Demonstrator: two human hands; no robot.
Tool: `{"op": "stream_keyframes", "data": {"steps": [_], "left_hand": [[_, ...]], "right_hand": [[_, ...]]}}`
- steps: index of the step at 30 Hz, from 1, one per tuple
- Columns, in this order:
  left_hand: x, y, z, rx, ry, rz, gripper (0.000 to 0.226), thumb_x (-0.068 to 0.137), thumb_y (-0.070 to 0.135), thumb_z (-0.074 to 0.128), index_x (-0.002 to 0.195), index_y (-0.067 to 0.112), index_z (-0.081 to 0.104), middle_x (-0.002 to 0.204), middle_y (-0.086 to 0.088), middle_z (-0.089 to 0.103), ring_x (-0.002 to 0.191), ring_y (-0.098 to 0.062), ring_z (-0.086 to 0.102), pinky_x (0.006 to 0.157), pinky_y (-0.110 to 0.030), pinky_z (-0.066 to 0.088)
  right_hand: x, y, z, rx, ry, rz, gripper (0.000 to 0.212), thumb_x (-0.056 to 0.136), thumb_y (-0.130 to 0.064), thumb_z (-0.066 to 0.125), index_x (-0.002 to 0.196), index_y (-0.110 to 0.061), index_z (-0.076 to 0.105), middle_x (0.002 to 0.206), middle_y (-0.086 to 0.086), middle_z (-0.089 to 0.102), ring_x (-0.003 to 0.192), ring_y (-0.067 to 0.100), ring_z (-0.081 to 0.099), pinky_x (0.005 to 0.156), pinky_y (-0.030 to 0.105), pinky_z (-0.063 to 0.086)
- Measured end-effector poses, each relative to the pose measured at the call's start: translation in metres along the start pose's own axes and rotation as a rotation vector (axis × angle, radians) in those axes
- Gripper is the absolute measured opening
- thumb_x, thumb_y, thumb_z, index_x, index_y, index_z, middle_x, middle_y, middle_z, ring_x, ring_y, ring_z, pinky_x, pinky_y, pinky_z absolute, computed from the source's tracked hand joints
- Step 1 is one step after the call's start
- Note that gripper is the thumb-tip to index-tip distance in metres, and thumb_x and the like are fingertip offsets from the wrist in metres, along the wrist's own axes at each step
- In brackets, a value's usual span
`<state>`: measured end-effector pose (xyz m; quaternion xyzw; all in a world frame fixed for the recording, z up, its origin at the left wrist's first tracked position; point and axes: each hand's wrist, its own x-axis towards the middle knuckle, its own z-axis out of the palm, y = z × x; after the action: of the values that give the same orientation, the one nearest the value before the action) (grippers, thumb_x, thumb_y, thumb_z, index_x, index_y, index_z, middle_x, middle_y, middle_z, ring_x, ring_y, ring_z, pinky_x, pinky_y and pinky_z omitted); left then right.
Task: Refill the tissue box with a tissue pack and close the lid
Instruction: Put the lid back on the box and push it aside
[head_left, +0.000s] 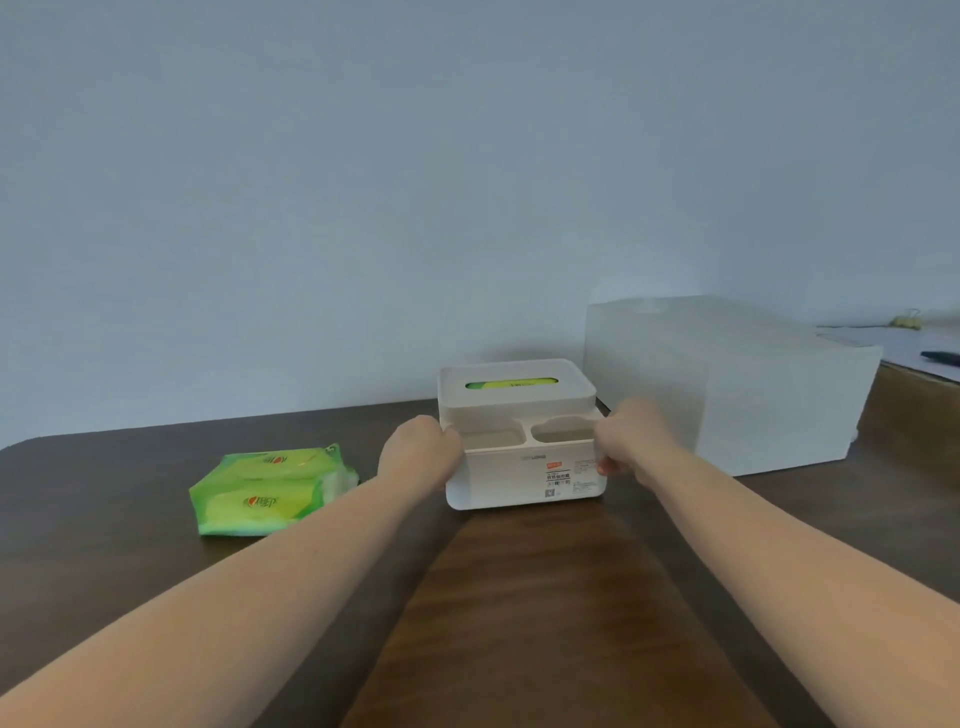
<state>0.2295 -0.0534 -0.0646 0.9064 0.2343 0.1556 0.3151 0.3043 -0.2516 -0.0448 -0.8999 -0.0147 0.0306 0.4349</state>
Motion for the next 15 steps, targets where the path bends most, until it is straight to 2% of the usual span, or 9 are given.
{"op": "stream_keyframes", "data": {"steps": [2, 3, 5, 8, 10, 11, 12, 13, 15], "left_hand": [[0.016, 0.008, 0.011, -0.028, -0.01, 0.009, 0.034, 0.089, 0.018, 0.037, 0.055, 0.012, 0.039, 0.072, -0.012, 0.06, 0.08, -0.035, 0.063, 0.069, -0.032, 0.043], [0.024, 0.012, 0.016, -0.039, -0.014, 0.01, 0.034, 0.089, 0.018, 0.037, 0.056, 0.012, 0.039, 0.075, -0.014, 0.061, 0.081, -0.035, 0.063, 0.071, -0.033, 0.044], [0.037, 0.02, 0.026, -0.048, -0.022, 0.014, 0.033, 0.089, 0.018, 0.037, 0.058, 0.009, 0.043, 0.08, -0.016, 0.064, 0.082, -0.035, 0.064, 0.071, -0.032, 0.044], [0.054, 0.03, 0.037, -0.035, -0.04, 0.009, 0.026, 0.088, 0.015, 0.036, 0.068, 0.006, 0.05, 0.085, -0.017, 0.066, 0.082, -0.034, 0.062, 0.071, -0.031, 0.042], [0.064, 0.035, 0.043, -0.038, -0.049, -0.002, 0.028, 0.088, 0.013, 0.036, 0.063, 0.008, 0.046, 0.074, -0.012, 0.061, 0.079, -0.033, 0.059, 0.069, -0.03, 0.041], [0.068, 0.037, 0.045, -0.043, -0.047, -0.009, 0.029, 0.088, 0.012, 0.036, 0.06, 0.01, 0.043, 0.068, -0.009, 0.057, 0.078, -0.033, 0.058, 0.068, -0.03, 0.04], [0.072, 0.039, 0.047, -0.046, -0.042, -0.014, 0.03, 0.089, 0.012, 0.037, 0.059, 0.011, 0.041, 0.064, -0.007, 0.053, 0.077, -0.032, 0.056, 0.068, -0.03, 0.039], [0.075, 0.041, 0.048, -0.048, -0.038, -0.014, 0.031, 0.089, 0.011, 0.037, 0.059, 0.011, 0.039, 0.064, -0.006, 0.051, 0.077, -0.031, 0.055, 0.067, -0.03, 0.038], [0.079, 0.045, 0.053, -0.049, -0.038, -0.001, 0.032, 0.09, 0.009, 0.037, 0.058, 0.012, 0.038, 0.066, -0.007, 0.051, 0.077, -0.03, 0.054, 0.067, -0.029, 0.036]], "right_hand": [[0.018, -0.002, -0.004, 0.013, 0.02, 0.012, 0.013, 0.081, 0.01, 0.051, 0.089, 0.004, 0.06, 0.064, 0.016, 0.059, 0.069, 0.037, 0.07, 0.075, 0.05, 0.06], [0.025, -0.003, -0.006, 0.013, 0.021, 0.018, 0.013, 0.083, 0.009, 0.051, 0.091, 0.003, 0.06, 0.064, 0.015, 0.058, 0.07, 0.037, 0.07, 0.078, 0.051, 0.059], [0.037, -0.005, -0.009, 0.02, 0.02, 0.028, 0.011, 0.085, 0.008, 0.052, 0.091, 0.003, 0.06, 0.065, 0.014, 0.058, 0.07, 0.033, 0.068, 0.078, 0.047, 0.06], [0.054, -0.005, -0.011, 0.004, 0.057, 0.067, 0.01, 0.081, 0.007, 0.058, 0.089, 0.005, 0.064, 0.067, 0.017, 0.064, 0.079, 0.038, 0.073, 0.081, 0.049, 0.06], [0.063, -0.006, -0.01, -0.016, 0.105, 0.083, 0.006, 0.084, 0.001, 0.058, 0.079, 0.003, 0.062, 0.059, 0.013, 0.061, 0.069, 0.034, 0.073, 0.071, 0.041, 0.062], [0.067, -0.008, -0.01, -0.034, 0.127, 0.084, 0.016, 0.087, -0.003, 0.057, 0.071, -0.001, 0.058, 0.055, 0.01, 0.058, 0.058, 0.028, 0.07, 0.057, 0.032, 0.059], [0.071, -0.009, -0.01, -0.051, 0.15, 0.088, 0.025, 0.09, -0.006, 0.055, 0.065, -0.005, 0.053, 0.053, 0.008, 0.056, 0.047, 0.022, 0.063, 0.043, 0.023, 0.048], [0.075, -0.009, -0.01, -0.06, 0.175, 0.084, 0.03, 0.091, -0.008, 0.054, 0.061, -0.007, 0.048, 0.052, 0.006, 0.054, 0.04, 0.018, 0.054, 0.036, 0.02, 0.036], [0.084, -0.009, -0.01, -0.088, 0.22, 0.075, 0.032, 0.088, -0.006, 0.055, 0.057, -0.008, 0.047, 0.051, 0.005, 0.052, 0.041, 0.016, 0.049, 0.038, 0.021, 0.029]]}}
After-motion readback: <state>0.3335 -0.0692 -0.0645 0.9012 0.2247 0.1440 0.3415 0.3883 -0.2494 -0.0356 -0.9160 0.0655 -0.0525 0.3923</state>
